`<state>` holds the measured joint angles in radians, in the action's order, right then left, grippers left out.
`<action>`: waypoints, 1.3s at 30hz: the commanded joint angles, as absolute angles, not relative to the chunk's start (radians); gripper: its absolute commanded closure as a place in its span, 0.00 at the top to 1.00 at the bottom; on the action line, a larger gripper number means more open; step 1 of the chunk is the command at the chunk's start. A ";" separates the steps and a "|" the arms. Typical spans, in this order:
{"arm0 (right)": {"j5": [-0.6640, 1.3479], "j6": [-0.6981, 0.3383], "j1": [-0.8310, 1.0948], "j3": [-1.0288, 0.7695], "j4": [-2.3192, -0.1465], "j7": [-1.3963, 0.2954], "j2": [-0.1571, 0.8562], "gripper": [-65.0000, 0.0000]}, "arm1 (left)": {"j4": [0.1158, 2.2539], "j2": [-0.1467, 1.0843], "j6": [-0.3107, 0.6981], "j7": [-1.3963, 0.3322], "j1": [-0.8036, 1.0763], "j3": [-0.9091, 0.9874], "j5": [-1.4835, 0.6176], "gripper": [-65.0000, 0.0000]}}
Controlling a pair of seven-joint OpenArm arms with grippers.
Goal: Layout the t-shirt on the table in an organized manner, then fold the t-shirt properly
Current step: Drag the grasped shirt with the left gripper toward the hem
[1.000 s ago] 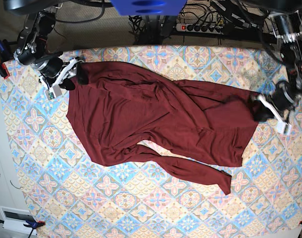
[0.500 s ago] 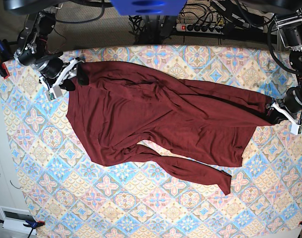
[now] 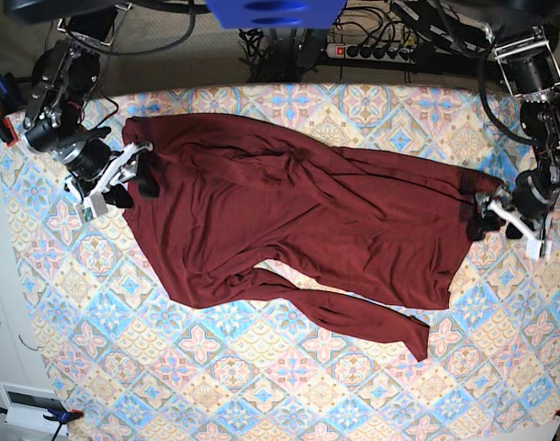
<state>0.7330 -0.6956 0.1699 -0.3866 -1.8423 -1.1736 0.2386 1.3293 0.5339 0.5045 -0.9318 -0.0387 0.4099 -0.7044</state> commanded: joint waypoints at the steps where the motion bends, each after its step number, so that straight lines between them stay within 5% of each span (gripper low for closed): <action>1: 0.757 -0.698 0.116 -0.390 -1.847 -1.124 0.268 0.50 | 1.345 0.547 0.507 -0.914 -0.070 0.418 -0.717 0.93; 8: 0.591 -0.698 -0.027 -0.390 -1.701 -1.124 0.269 0.50 | 1.268 0.472 0.507 -0.914 -0.225 0.417 -0.676 0.89; 16: 0.512 -0.698 -0.139 -0.390 -1.580 -1.121 0.283 0.50 | 1.033 0.394 0.507 -0.826 -0.417 0.415 -0.526 0.56; 20: 0.484 -0.698 -0.176 -0.390 -1.509 -1.101 0.283 0.50 | 0.891 0.371 0.507 -0.734 -0.486 0.414 -0.456 0.48; 28: 0.481 -0.698 -0.208 -0.390 -1.356 -1.015 0.283 0.50 | 0.690 0.341 0.429 -0.539 -0.545 0.414 -0.407 0.47; 39: 0.481 -0.698 -0.234 -0.389 -1.239 -0.952 0.311 0.50 | 0.674 0.272 0.321 -0.478 -0.550 0.412 -0.389 0.47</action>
<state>0.4610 -0.6945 -0.2012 -0.3882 -1.2198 -0.9833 0.2989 0.6579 0.2600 0.3111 -0.4969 -0.5175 0.4141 -0.3786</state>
